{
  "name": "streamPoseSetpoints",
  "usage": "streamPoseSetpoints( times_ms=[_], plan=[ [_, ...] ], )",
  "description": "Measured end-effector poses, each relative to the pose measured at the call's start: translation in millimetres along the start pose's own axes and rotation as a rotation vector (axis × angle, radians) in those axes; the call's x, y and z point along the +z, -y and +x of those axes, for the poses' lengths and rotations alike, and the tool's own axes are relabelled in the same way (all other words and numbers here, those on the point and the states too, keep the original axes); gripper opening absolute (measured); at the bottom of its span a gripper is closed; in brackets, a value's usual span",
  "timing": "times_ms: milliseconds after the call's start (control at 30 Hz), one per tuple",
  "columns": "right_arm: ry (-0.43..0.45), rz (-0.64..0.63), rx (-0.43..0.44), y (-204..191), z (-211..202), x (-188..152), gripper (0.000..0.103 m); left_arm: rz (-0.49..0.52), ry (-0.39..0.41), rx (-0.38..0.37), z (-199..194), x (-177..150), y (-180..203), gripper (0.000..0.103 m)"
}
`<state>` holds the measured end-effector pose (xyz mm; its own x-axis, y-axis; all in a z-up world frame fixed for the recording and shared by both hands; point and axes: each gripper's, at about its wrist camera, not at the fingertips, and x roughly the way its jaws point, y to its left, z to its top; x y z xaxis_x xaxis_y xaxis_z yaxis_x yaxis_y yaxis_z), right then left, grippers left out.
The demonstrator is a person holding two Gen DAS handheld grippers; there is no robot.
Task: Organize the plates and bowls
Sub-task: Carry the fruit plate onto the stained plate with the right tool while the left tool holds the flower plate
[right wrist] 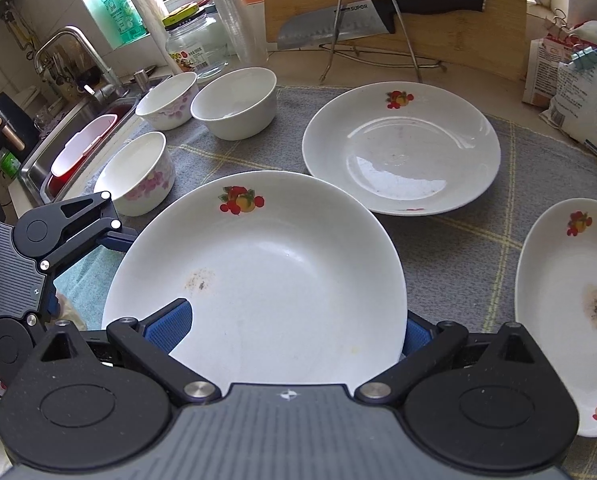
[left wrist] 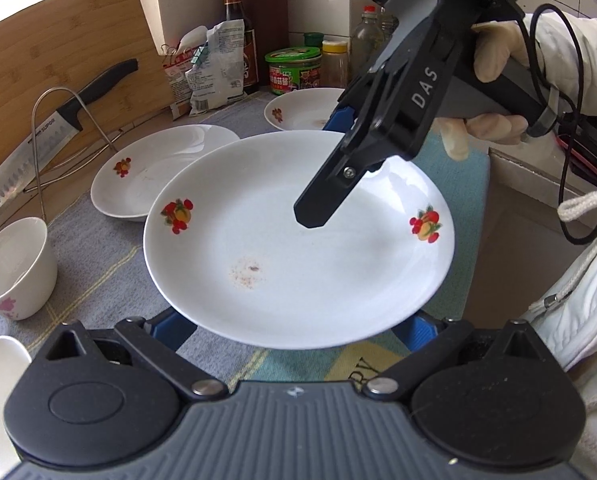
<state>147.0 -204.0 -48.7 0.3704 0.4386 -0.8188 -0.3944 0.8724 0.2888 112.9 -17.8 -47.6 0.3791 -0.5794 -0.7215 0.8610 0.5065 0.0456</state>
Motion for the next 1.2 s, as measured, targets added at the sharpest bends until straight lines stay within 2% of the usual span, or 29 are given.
streamPoseSetpoints(
  times_ms=[600,1200],
  plan=[
    [0.047,0.056,-0.077,69.1,-46.1,-11.6,0.103,0.060,0.013,-0.062,51.5,62.8,22.1,0.101],
    [0.077,0.119,-0.107,132.3,-56.6,-19.9,0.103,0.100,-0.008,-0.095,103.2,104.3,29.7,0.101]
  ],
)
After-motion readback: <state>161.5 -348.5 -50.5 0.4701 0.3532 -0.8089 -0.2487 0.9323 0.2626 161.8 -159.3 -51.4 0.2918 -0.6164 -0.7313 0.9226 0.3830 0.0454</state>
